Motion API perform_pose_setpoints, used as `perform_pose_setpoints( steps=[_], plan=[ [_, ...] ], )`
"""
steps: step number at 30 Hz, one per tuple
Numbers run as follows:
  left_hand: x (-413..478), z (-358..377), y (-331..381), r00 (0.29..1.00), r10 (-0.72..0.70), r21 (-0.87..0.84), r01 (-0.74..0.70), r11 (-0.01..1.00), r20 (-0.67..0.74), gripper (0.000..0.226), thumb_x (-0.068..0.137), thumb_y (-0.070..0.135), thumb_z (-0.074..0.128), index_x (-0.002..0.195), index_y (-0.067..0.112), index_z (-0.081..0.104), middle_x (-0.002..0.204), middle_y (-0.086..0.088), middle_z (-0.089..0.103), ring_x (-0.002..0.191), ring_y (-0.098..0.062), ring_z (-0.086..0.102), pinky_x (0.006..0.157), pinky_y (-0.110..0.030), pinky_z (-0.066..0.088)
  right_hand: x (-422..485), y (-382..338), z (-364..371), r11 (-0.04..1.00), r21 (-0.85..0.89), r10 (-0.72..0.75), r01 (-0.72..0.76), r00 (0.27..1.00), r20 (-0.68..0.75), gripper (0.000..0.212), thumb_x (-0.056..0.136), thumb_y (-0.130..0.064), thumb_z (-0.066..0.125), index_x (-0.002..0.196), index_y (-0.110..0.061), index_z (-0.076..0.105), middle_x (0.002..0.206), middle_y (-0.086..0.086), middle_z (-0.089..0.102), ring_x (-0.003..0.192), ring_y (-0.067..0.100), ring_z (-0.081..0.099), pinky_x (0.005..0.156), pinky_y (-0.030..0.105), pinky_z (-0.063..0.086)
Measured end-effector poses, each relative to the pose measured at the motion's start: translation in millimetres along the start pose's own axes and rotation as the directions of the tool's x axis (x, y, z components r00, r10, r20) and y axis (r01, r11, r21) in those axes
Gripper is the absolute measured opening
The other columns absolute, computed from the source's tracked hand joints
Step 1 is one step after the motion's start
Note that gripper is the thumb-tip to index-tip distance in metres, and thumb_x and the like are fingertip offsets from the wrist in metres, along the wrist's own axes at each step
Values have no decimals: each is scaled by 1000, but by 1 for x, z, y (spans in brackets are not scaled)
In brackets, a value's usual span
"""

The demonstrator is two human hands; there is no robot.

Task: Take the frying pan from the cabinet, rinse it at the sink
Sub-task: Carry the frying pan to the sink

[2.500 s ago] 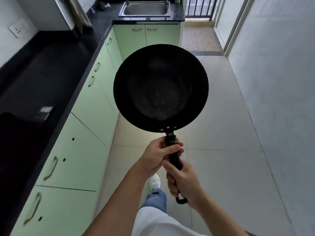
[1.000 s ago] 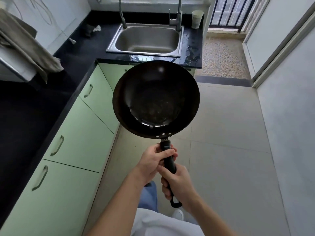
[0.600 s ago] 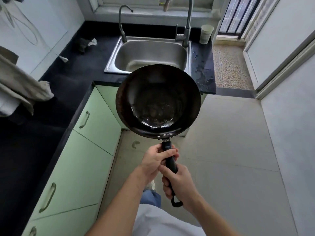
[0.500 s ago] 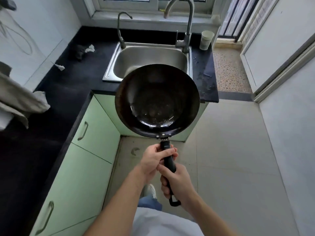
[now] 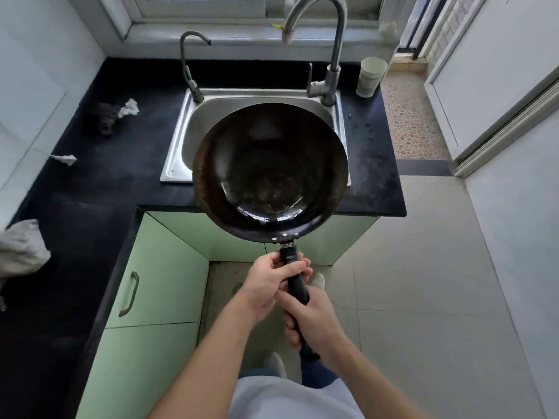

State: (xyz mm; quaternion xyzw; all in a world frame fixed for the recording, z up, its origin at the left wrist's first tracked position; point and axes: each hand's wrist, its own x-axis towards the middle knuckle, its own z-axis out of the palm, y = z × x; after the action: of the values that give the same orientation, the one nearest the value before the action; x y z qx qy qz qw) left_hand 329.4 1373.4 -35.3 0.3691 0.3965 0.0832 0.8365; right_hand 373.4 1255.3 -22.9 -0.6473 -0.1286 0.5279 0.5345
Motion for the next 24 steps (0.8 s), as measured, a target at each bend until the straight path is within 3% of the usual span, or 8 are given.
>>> perform_pose_setpoints(
  steps=[19, 24],
  plan=[
    [170, 43, 114, 972, -34, -51, 23, 998, -231, 28, 89, 0, 65, 115, -11, 61, 96, -14, 71, 86, -20, 70, 72, -26, 58, 190, -119, -75, 991, -90, 119, -103, 973, 200, 28, 96, -24, 61, 72, -9, 57, 50, 2, 52, 36, 17, 46, 38, 24, 40],
    [187, 36, 117, 963, -78, -82, 58, 995, -259, 32, 88, 0, 66, 116, -13, 60, 93, -13, 73, 85, -20, 70, 74, -26, 59, 208, -124, -74, 985, -83, 165, -151, 965, 204, 26, 97, -23, 60, 85, 0, 59, 51, 2, 52, 37, 16, 46, 37, 24, 40]
  ],
)
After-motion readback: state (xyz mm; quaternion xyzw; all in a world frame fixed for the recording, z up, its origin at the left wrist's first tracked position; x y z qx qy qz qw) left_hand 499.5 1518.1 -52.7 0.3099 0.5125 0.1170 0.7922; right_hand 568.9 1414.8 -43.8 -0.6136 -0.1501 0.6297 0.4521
